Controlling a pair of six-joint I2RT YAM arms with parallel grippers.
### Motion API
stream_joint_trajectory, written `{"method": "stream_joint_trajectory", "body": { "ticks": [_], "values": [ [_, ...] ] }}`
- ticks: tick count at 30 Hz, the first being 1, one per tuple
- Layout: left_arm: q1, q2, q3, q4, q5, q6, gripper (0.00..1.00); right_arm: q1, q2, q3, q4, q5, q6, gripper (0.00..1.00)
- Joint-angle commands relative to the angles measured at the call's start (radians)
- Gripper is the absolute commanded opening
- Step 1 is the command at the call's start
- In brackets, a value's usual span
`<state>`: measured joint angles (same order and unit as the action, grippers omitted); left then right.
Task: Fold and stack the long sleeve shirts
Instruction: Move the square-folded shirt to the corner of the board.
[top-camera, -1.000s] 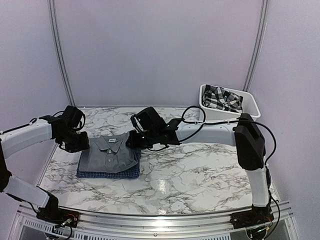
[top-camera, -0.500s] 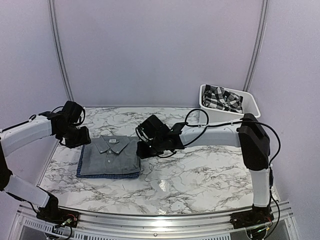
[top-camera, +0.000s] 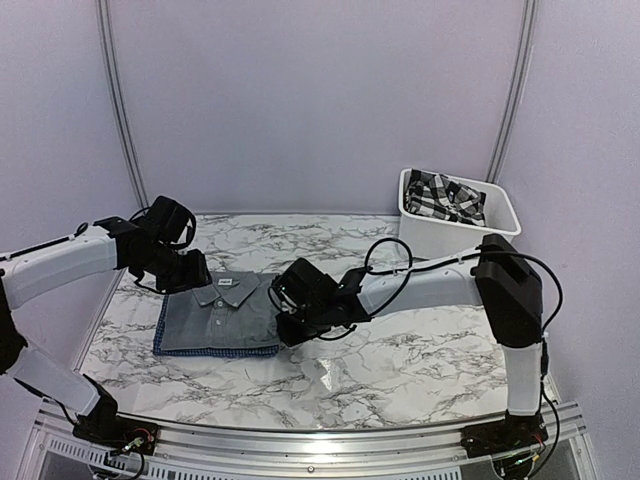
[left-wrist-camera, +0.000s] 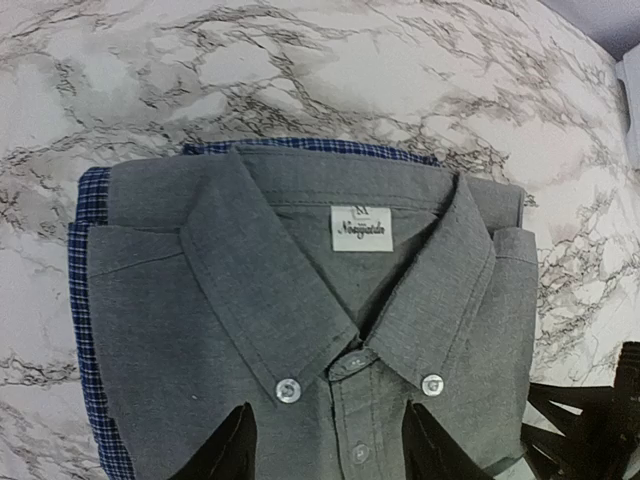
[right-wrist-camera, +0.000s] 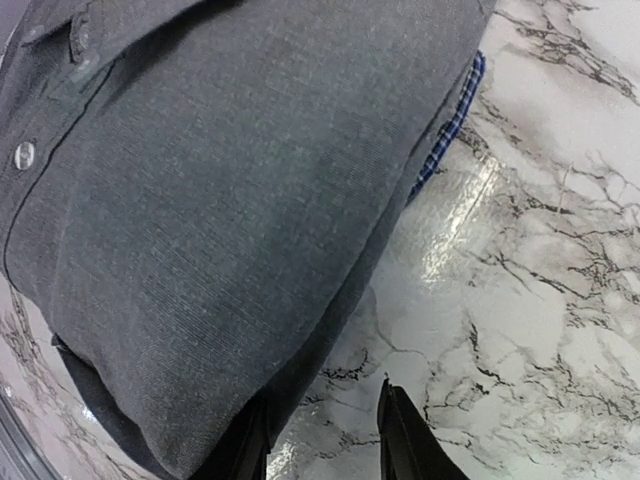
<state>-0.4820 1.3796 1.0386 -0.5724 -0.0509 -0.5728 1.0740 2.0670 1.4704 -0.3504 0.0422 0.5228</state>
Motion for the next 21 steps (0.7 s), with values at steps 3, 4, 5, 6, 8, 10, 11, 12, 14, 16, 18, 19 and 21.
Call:
{"method": "stream_joint_trajectory", "body": {
  "ticks": [3, 4, 5, 6, 8, 10, 11, 12, 14, 16, 18, 19, 21],
  "values": [
    [-0.088, 0.063, 0.04, 0.04, 0.035, -0.044, 0.52, 0.001, 0.017, -0.02, 0.011, 0.005, 0.011, 0.32],
    [-0.102, 0.071, 0.044, 0.047, 0.04, -0.049, 0.52, -0.001, -0.005, -0.029, 0.008, 0.021, 0.014, 0.32],
    [-0.115, 0.079, 0.049, 0.055, 0.045, -0.056, 0.52, -0.006, -0.027, -0.042, 0.003, 0.033, 0.02, 0.32],
    [-0.131, 0.09, 0.054, 0.069, 0.048, -0.063, 0.52, -0.014, -0.054, -0.06, 0.003, 0.045, 0.026, 0.33],
    [-0.168, 0.113, 0.071, 0.086, 0.048, -0.078, 0.52, -0.034, -0.12, -0.108, 0.006, 0.072, 0.043, 0.34],
    [-0.209, 0.151, 0.095, 0.106, 0.06, -0.095, 0.52, -0.057, -0.196, -0.159, 0.013, 0.103, 0.053, 0.38],
    [-0.232, 0.17, 0.104, 0.115, 0.071, -0.104, 0.52, -0.069, -0.231, -0.187, 0.015, 0.121, 0.056, 0.41],
    [-0.251, 0.194, 0.116, 0.124, 0.072, -0.114, 0.52, -0.084, -0.267, -0.211, 0.017, 0.132, 0.059, 0.43],
    [-0.293, 0.246, 0.143, 0.145, 0.082, -0.134, 0.52, -0.116, -0.328, -0.271, 0.02, 0.146, 0.067, 0.47],
    [-0.338, 0.309, 0.183, 0.156, 0.088, -0.15, 0.52, -0.155, -0.385, -0.32, 0.027, 0.157, 0.069, 0.51],
    [-0.38, 0.367, 0.231, 0.16, 0.091, -0.16, 0.52, -0.182, -0.428, -0.358, 0.033, 0.158, 0.063, 0.57],
    [-0.398, 0.394, 0.253, 0.162, 0.092, -0.164, 0.52, -0.194, -0.445, -0.373, 0.033, 0.161, 0.062, 0.58],
    [-0.432, 0.448, 0.29, 0.164, 0.092, -0.171, 0.52, -0.207, -0.47, -0.399, 0.036, 0.161, 0.055, 0.65]
  ]
}}
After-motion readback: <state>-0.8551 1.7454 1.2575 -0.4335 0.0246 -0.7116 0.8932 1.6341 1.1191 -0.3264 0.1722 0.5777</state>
